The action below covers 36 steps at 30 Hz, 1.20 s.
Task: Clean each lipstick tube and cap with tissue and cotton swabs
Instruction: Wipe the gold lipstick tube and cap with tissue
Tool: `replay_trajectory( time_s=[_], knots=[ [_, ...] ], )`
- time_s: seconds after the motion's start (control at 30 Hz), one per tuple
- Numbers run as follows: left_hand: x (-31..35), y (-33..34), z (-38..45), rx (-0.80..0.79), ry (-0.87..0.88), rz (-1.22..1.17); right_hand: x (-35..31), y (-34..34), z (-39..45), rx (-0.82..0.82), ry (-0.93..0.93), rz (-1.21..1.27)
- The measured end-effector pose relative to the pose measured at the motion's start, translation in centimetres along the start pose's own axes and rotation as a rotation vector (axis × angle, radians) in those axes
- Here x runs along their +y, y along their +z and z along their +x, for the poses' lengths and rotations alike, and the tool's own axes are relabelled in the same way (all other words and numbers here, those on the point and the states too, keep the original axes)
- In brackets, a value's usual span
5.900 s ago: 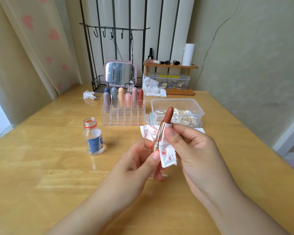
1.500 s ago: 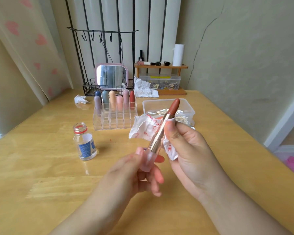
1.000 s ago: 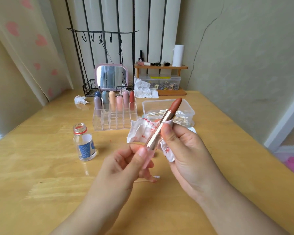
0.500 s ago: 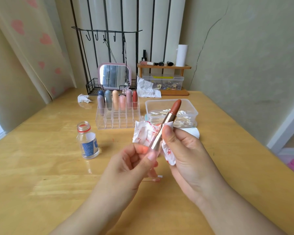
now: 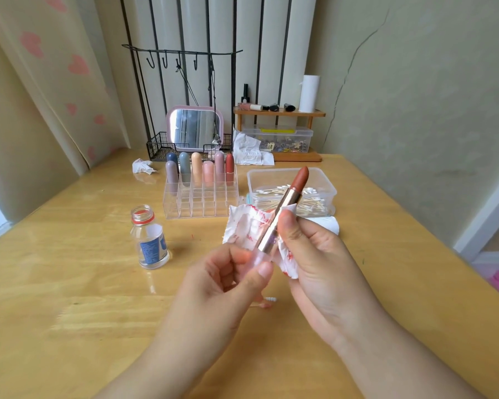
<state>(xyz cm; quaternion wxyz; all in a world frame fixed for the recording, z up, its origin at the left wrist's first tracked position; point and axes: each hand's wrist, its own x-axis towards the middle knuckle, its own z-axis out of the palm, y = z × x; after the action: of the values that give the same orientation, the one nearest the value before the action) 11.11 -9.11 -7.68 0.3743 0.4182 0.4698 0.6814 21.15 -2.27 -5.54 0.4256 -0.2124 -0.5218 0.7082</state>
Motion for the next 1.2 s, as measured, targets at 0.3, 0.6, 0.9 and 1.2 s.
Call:
replay_trajectory(
  time_s=[0.3, 0.6, 0.9, 1.2],
  knots=[
    [0.2, -0.1, 0.1, -0.042, -0.016, -0.059, 0.3, -0.1, 0.2, -0.036, -0.037, 0.008],
    [-0.4, -0.4, 0.3, -0.098, -0.154, -0.056, 0.0, -0.3, 0.2, -0.002, -0.027, -0.033],
    [-0.2, -0.3, 0.2, 0.032, 0.001, -0.010, 1.0, -0.3, 0.5, 0.028, -0.078, -0.071],
    [-0.2, -0.7, 0.3, -0.190, -0.135, -0.050, 0.2, -0.5, 0.2, -0.034, -0.031, -0.102]
  ],
)
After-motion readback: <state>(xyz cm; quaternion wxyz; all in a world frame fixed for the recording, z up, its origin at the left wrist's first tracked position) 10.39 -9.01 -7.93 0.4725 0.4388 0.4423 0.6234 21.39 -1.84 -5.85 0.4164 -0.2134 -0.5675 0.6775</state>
